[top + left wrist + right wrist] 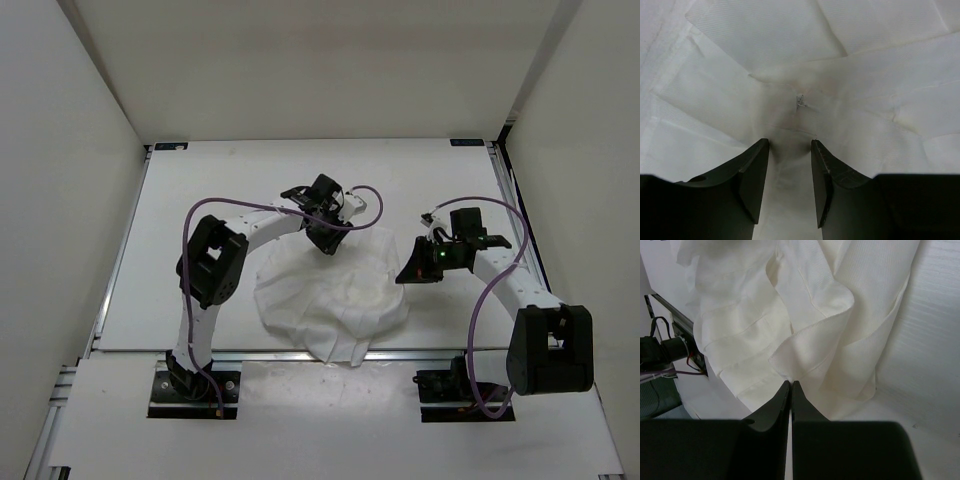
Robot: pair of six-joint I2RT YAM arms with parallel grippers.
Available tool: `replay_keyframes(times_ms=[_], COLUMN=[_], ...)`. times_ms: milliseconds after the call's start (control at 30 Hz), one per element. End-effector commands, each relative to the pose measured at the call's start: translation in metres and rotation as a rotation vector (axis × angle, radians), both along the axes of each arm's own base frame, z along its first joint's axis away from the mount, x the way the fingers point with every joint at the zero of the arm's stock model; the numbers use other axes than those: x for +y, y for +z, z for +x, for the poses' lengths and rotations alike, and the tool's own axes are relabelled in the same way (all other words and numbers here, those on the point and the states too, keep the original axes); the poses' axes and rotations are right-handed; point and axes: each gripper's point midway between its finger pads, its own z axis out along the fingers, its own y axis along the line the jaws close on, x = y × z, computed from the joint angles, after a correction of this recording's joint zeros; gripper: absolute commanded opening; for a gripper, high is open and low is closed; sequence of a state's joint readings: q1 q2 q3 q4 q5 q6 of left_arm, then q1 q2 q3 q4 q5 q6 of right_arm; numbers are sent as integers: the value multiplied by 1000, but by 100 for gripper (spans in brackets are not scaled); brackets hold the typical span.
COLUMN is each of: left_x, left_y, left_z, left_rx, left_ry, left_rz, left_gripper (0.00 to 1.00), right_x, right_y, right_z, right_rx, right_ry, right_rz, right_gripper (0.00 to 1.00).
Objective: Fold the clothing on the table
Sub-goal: Flatten the skirt out
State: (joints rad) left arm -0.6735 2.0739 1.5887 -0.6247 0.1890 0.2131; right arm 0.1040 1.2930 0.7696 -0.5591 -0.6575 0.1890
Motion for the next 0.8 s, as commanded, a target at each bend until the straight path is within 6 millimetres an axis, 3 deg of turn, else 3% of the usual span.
replay_keyframes(times_ms=[0,133,200,300,367,467,500,533,567,600,667,700,767], left_x=[0,2,-1,-2,-10,0,11,33,50,56,90,104,125], left_y=[-5,-14,-12,8,44,95,103,132,127,140,124,131,109], left_z=[-2,-6,-2,10,24,45,53,62,66,65,65,65,54], left_rx=[-12,10,-1,-22,-53,-100,-107,-138,-109,-114,-14,12,85], left_ry=[-18,-10,8,63,94,175,219,301,356,368,466,525,590], left_rz=[0,4,1,-37,-112,-202,-207,-259,-282,-328,-447,-510,-621], left_gripper=[50,34,0,0,0,0,0,0,0,0,0,0,0], right_x=[0,1,2,2,2,-2,-8,-21,-28,-35,-43,-44,-50], right_y=[12,12,10,13,15,25,28,32,34,35,35,35,30], right_z=[10,11,9,13,16,31,37,54,61,67,78,82,85], right_rx=[-33,-34,-17,-37,-43,-85,-85,-122,-137,-140,-151,-157,-138], right_ry=[8,11,12,12,13,-17,-46,-106,-129,-163,-184,-188,-212], right_rz=[13,9,11,13,7,11,8,-37,-58,-96,-118,-126,-163], right_gripper=[0,0,0,0,0,0,0,0,0,0,0,0,0])
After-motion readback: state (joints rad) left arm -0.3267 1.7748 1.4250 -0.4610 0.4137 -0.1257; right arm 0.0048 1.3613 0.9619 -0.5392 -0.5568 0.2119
